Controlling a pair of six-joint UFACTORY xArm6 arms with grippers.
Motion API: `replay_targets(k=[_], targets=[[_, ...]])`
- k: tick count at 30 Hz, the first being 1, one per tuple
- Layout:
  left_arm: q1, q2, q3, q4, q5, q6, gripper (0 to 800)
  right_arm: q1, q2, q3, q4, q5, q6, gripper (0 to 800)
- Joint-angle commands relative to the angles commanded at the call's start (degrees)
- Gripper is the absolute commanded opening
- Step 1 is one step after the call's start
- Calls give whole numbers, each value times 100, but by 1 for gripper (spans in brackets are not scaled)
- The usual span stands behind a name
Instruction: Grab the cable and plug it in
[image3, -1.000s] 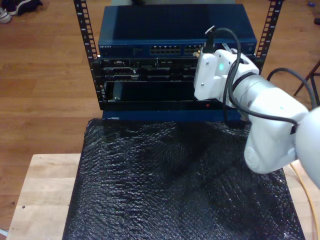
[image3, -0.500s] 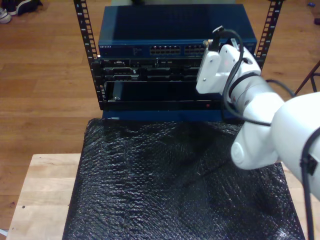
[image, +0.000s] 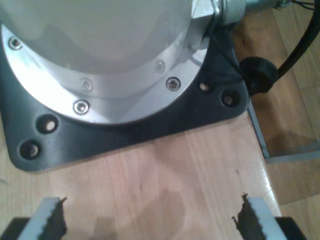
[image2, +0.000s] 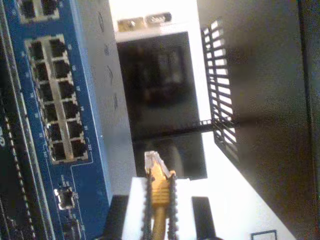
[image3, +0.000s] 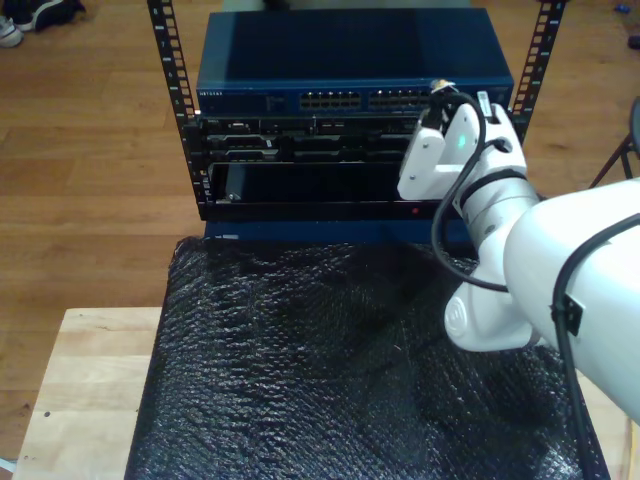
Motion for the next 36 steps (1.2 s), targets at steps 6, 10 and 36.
replay_targets(k=[6, 10, 36], targets=[[0, 0, 0, 0, 0, 0, 800, 316, 114, 0, 598, -360, -448, 0], [9, 0, 0, 0, 0, 0, 800, 501, 211, 0, 932, -466, -501, 0], [9, 0, 0, 0, 0, 0, 800, 976, 1336, -993, 2127, -862, -888, 0]])
